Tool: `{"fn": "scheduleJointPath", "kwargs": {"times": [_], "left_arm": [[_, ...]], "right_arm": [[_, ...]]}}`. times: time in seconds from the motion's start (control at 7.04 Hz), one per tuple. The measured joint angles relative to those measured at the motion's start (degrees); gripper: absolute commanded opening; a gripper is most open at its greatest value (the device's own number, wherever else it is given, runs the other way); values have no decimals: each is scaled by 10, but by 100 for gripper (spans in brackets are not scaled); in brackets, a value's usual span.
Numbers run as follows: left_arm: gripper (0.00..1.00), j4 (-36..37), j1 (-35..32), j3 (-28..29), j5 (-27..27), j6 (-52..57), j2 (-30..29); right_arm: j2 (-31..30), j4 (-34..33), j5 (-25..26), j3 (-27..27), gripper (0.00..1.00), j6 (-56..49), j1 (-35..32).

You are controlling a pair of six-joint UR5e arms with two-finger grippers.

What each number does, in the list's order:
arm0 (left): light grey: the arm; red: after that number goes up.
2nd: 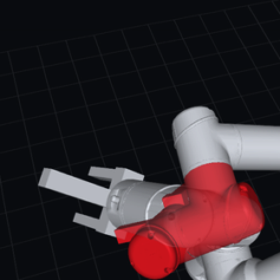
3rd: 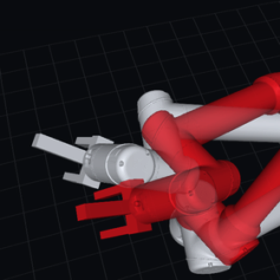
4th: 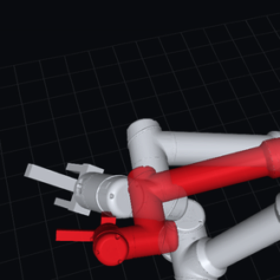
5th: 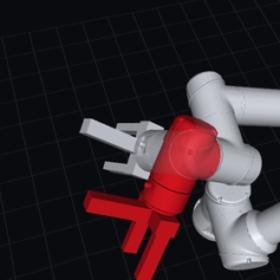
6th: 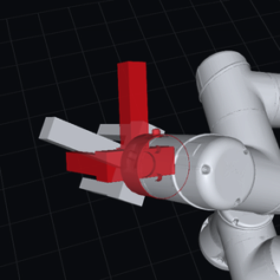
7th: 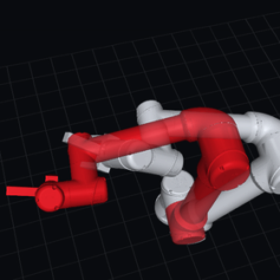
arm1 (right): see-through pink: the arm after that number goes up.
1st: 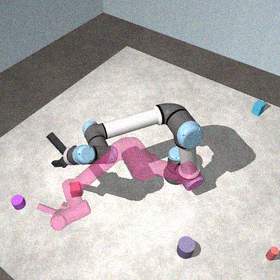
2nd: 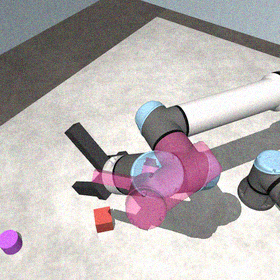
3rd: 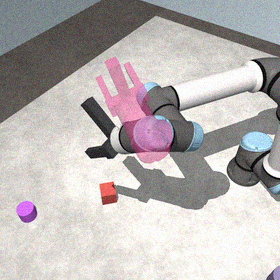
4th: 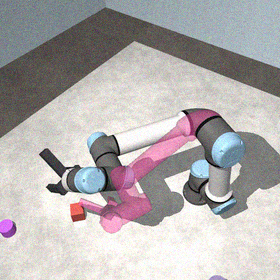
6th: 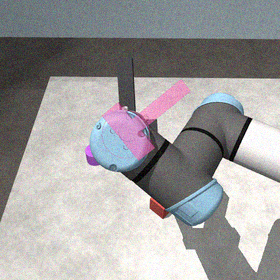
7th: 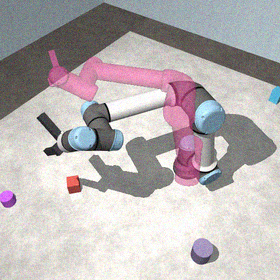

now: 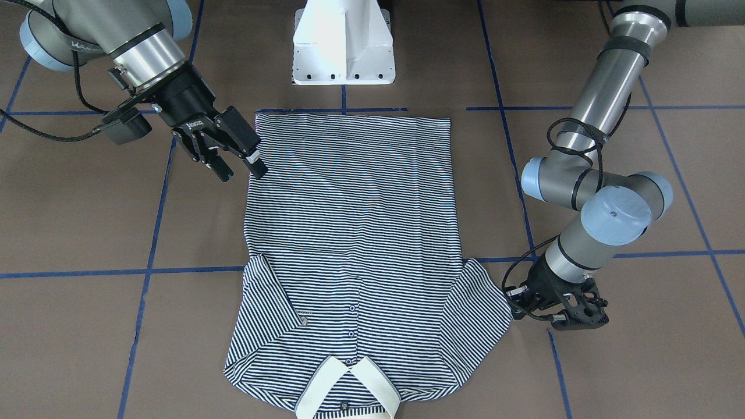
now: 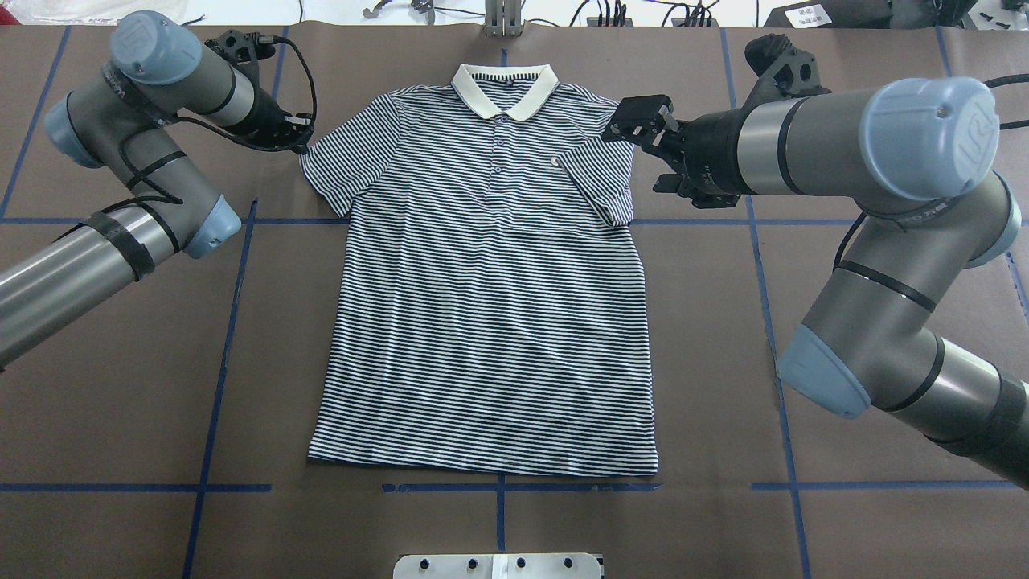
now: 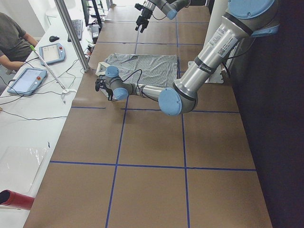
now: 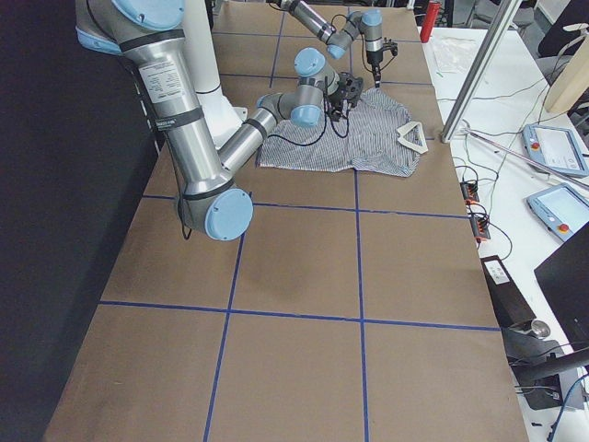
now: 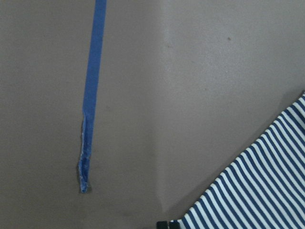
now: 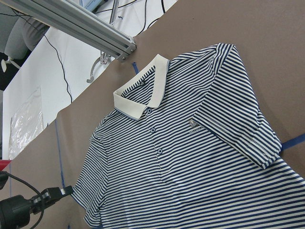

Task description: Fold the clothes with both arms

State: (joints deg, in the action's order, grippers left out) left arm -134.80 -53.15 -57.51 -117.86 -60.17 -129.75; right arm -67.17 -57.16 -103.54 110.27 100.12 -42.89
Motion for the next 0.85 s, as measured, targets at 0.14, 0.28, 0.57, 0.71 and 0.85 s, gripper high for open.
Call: {"fn": "scheduleJointPath", "kwargs": {"times": [0.14, 0.28, 0.57, 0.71, 0.85], "left_arm": [[0, 6, 0, -21, -2, -15, -3], [0, 11, 5, -35, -3, -50, -13], [0, 12, 37, -25, 0, -125, -56], [0, 10, 47, -7, 6, -139, -74], [0, 8, 53, 6, 18, -145, -85]], "right_arm": [[-2, -1, 0, 0, 100, 2, 0], [-4, -2, 0, 0, 100, 2, -1], [-17, -2, 12, -1, 100, 0, -1], [-23, -2, 24, -3, 100, -2, -1], [-25, -2, 29, -7, 100, -3, 0]]}}
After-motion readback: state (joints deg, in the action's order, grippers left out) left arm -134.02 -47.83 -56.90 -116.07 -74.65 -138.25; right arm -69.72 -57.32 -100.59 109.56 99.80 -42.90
